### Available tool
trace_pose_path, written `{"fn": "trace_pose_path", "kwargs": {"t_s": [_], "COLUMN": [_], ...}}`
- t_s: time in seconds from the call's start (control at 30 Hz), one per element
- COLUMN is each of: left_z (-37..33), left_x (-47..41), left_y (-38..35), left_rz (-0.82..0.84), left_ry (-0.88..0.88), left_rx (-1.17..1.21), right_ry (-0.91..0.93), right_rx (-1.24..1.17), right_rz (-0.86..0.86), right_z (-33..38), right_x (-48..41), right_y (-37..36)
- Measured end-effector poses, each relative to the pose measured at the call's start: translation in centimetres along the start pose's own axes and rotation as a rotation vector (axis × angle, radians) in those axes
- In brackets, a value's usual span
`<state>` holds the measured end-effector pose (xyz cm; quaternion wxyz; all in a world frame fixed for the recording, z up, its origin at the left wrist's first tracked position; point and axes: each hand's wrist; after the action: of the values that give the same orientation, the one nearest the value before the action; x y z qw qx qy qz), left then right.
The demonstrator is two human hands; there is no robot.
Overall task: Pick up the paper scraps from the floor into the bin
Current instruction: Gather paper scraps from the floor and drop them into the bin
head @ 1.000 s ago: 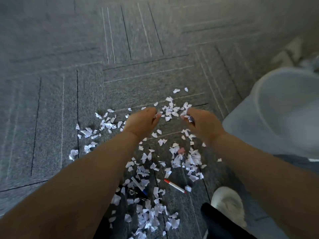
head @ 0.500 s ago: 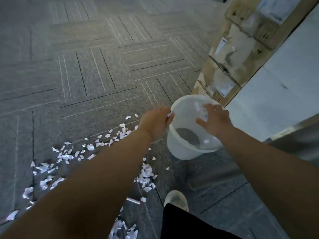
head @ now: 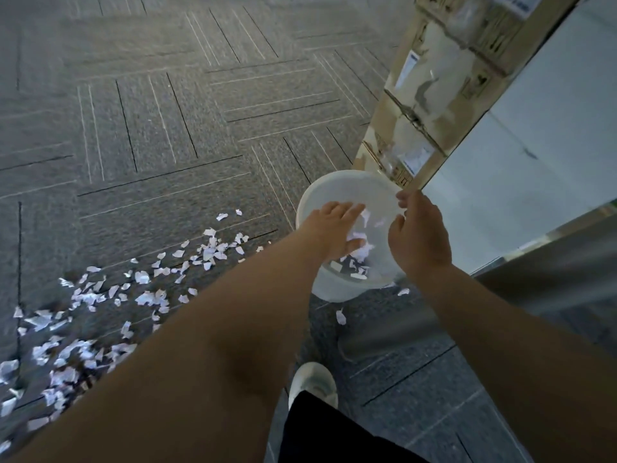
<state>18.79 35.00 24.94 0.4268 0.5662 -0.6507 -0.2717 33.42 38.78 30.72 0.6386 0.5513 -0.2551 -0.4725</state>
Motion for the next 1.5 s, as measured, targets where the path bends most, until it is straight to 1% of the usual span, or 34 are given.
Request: {"fn": "trace_pose_path", "kwargs": {"t_s": [0.07,0.2,0.3,0.47,0.63,0.7,0.8,0.87,1.0,1.07,1.17,1.23,1.37,1.4,1.5], "left_z": [1.1,3.3,4.1,2.4,-0.5,-1.4,-2.0,-2.1,-2.1,-2.0,-1.4,-0.6,2.0,2.9,5.9], "left_x": [1.3,5.5,8.7,12.8,15.5,16.4,16.9,16.9,17.3,17.4,16.9,16.1,14.4,14.2,13.4], "left_y": [-0.9,-1.8,-2.3,-3.5,-6.1,-8.1,-11.4,-13.2,-15.6,-16.0,-15.1,-14.2,-13.0,-12.9,-12.9], "left_rz": [0.024,-0.091,-0.103,-0.131,-0.207,-0.202,-0.151,-0.149,-0.15,-0.134,-0.175,-0.193,-0.238,-0.233,-0.213], "left_ry": [-0.001,0.039,0.093,0.111,0.065,0.047,0.054,0.069,0.099,0.122,0.143,0.162,0.142,0.144,0.173], "left_rx": [-0.05,-0.066,-0.061,-0.077,-0.075,-0.064,-0.06,-0.036,0.029,0.043,0.064,0.047,0.014,0.005,-0.003], "right_ry": [0.03,0.118,0.214,0.397,0.447,0.438,0.335,0.281,0.182,0.175,0.265,0.317,0.425,0.4,0.249], "right_rx": [0.004,0.035,0.059,0.052,0.017,0.005,0.024,0.059,0.101,0.1,0.149,0.134,0.104,0.11,0.179], "right_rz": [0.021,0.092,0.137,0.143,0.171,0.195,0.236,0.273,0.314,0.324,0.341,0.366,0.408,0.427,0.59], "right_z": [0.4,1.2,1.8,1.6,-0.6,-2.4,-6.0,-8.4,-11.7,-12.2,-11.4,-9.4,-4.6,-3.7,-2.4], "right_x": [0.7,3.1,5.5,9.8,14.5,16.8,20.1,21.7,22.4,22.0,20.9,20.0,18.4,17.8,16.0], "right_y": [-0.4,-1.8,-2.2,-1.4,-1.6,-2.0,-2.9,-3.7,-4.4,-4.4,-5.1,-6.3,-10.7,-12.1,-16.9]}}
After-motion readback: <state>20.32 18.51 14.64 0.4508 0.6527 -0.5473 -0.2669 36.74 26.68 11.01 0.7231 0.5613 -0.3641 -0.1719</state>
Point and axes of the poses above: each hand's wrist, its own x-axis away from the middle knuckle, its own y-axis out of the back of the hand, z = x × y, and after that the axes turned 11 degrees about x, right-handed
